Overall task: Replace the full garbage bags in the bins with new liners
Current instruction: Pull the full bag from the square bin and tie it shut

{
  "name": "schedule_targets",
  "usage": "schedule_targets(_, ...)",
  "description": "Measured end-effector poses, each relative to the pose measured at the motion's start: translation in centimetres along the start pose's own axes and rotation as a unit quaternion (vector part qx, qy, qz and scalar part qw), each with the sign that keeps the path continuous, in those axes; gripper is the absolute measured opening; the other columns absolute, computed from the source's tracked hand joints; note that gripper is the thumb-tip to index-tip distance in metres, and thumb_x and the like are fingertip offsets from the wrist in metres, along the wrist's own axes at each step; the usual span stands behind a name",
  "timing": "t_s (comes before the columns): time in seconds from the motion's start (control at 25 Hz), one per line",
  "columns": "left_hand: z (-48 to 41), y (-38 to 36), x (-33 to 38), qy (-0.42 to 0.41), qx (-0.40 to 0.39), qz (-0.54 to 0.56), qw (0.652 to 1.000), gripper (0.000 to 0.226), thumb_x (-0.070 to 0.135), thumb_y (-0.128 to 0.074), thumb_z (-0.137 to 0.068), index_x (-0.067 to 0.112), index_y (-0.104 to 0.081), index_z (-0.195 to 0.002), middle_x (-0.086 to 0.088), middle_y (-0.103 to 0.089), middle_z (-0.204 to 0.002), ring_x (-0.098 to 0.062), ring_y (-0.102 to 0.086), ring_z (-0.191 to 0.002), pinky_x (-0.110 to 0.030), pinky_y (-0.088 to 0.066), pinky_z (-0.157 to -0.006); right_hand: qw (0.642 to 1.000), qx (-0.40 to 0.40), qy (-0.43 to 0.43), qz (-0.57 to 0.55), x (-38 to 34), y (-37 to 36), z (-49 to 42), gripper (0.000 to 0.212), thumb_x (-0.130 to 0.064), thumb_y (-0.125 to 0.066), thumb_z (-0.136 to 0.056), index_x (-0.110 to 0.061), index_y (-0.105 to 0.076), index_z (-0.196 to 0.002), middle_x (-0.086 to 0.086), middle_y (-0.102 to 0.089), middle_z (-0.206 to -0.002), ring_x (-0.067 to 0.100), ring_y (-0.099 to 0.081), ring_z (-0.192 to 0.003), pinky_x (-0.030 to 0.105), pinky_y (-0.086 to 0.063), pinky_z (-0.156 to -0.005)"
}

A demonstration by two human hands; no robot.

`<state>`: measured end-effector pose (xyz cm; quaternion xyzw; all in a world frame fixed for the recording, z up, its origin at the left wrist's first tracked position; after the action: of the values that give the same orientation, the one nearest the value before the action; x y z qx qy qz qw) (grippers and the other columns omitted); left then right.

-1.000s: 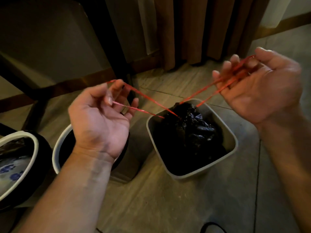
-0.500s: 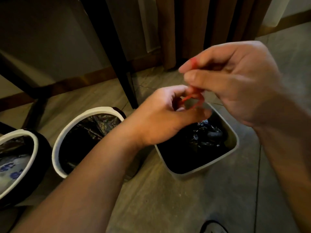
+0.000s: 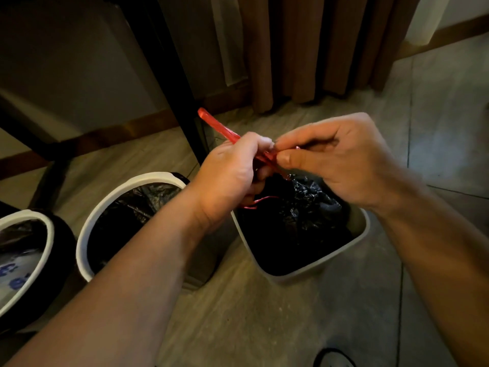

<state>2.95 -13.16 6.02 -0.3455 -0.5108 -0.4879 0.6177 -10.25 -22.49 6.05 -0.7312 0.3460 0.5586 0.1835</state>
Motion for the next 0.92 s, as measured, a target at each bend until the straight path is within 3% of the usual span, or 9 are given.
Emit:
schedule_targets(0.08, 0.0, 0.1, -0.2, -0.024, 0.020, 0.010, 0.999, 0.027, 0.032, -0.046, -0.108, 0.014, -0.058, -0.092, -0.002, -0.047, -0.064, -0.014, -0.039, -0.048, -0.024, -0.029, -0.045, 0.997, 0.064, 0.021, 0.040, 0.1, 0.5, -0.3, 0.019, -0.003, -0.082, -0.082, -0.020, -0.079, -0.090, -0.002, -0.081, -0.088, 0.011, -0.078, -0.078, 0.020, -0.060, -0.074)
schedule_targets(0.16, 0.0, 0.5, -0.5, -0.025, 0.045, 0.051, 0.997, 0.023, 0.032, -0.047, -0.109, 0.017, -0.056, -0.095, -0.001, -0.054, -0.064, -0.015, -0.051, -0.053, -0.023, -0.042, -0.047, 0.991, 0.124, 0.002, -0.052, 0.7, 1.6, -0.4, 0.017, -0.003, -0.083, -0.081, -0.017, -0.080, -0.089, 0.003, -0.080, -0.080, 0.015, -0.076, -0.071, 0.024, -0.061, -0.070)
schedule_targets(0.24, -0.1, 1.2, -0.4, -0.030, 0.067, 0.084, 0.994, 0.019, 0.026, -0.051, -0.109, 0.017, -0.055, -0.093, -0.002, -0.056, -0.066, -0.016, -0.054, -0.058, -0.023, -0.048, -0.053, 0.973, 0.083, -0.039, -0.212, 1.4, 1.5, -0.1, 0.017, -0.008, -0.084, -0.077, -0.010, -0.081, -0.093, 0.012, -0.078, -0.080, 0.022, -0.076, -0.070, 0.030, -0.062, -0.067)
schedule_targets(0.32, -0.1, 1.8, 0.1, -0.060, 0.071, 0.049, 0.994, 0.016, 0.019, -0.054, -0.108, 0.013, -0.057, -0.094, -0.004, -0.058, -0.071, -0.016, -0.056, -0.062, -0.024, -0.049, -0.058, 0.961, -0.028, -0.074, -0.265, 2.1, 0.2, 0.6, 0.028, -0.012, -0.085, -0.080, -0.010, -0.079, -0.107, 0.018, -0.079, -0.090, 0.029, -0.078, -0.077, 0.034, -0.063, -0.069)
schedule_targets(0.48, 0.5, 2.4, 1.8, -0.152, 0.032, -0.178, 0.972, 0.013, 0.019, -0.066, -0.102, 0.007, -0.069, -0.099, -0.004, -0.071, -0.080, -0.012, -0.068, -0.071, -0.025, -0.055, -0.064, 0.983, -0.102, -0.104, -0.115, 3.9, -2.5, 1.2, 0.054, -0.013, -0.084, -0.081, -0.026, -0.062, -0.129, 0.016, -0.080, -0.091, 0.031, -0.080, -0.081, 0.033, -0.064, -0.066)
schedule_targets(0.6, 1.5, 2.3, 1.9, -0.184, 0.002, -0.231, 0.955, 0.006, 0.015, -0.071, -0.098, 0.012, -0.075, -0.101, -0.003, -0.076, -0.092, -0.009, -0.073, -0.085, -0.028, -0.061, -0.074, 0.994, -0.076, -0.059, 0.044, 4.2, -3.3, 0.8, 0.023, -0.017, -0.082, -0.086, -0.031, -0.071, -0.101, -0.005, -0.079, -0.088, 0.013, -0.078, -0.077, 0.025, -0.060, -0.062)
schedule_targets(0.68, 2.0, 2.1, 1.4, -0.181, -0.009, -0.238, 0.954, 0.008, 0.015, -0.072, -0.097, 0.018, -0.076, -0.103, 0.004, -0.077, -0.098, -0.009, -0.073, -0.096, -0.033, -0.061, -0.085, 0.967, -0.026, 0.022, 0.254, 3.7, -2.8, 0.5, 0.014, -0.031, -0.081, -0.085, -0.032, -0.067, -0.087, -0.016, -0.071, -0.085, 0.001, -0.069, -0.071, 0.017, -0.054, -0.059)
schedule_targets(0.76, 2.3, 2.1, 0.8, -0.178, -0.008, -0.229, 0.957, 0.010, 0.016, -0.074, -0.095, 0.023, -0.077, -0.102, 0.008, -0.076, -0.100, -0.010, -0.073, -0.100, -0.037, -0.061, -0.089, 0.909, 0.032, 0.101, 0.403, 2.8, -2.5, 0.4, 0.025, -0.032, -0.079, -0.083, -0.038, -0.057, -0.072, -0.015, -0.053, -0.075, -0.001, -0.054, -0.067, 0.011, -0.037, -0.056)
schedule_targets(0.92, 2.4, 2.2, -0.4, -0.174, -0.007, -0.157, 0.972, 0.009, 0.015, -0.075, -0.094, 0.017, -0.077, -0.103, 0.001, -0.077, -0.101, -0.014, -0.074, -0.099, -0.038, -0.062, -0.086, 0.932, 0.029, 0.137, 0.334, 2.3, -2.6, 0.1, 0.025, -0.025, -0.079, -0.079, -0.039, -0.061, -0.090, -0.020, -0.057, -0.094, -0.005, -0.056, -0.080, 0.006, -0.043, -0.068)
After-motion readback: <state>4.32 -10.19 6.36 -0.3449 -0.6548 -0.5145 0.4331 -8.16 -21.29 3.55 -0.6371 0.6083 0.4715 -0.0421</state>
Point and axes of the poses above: each hand's wrist, its own z-axis away from the middle knuckle, its own y-axis out of the back of the hand, x = y × z, the point moved 5 cm from there along -z, towards the middle knuckle
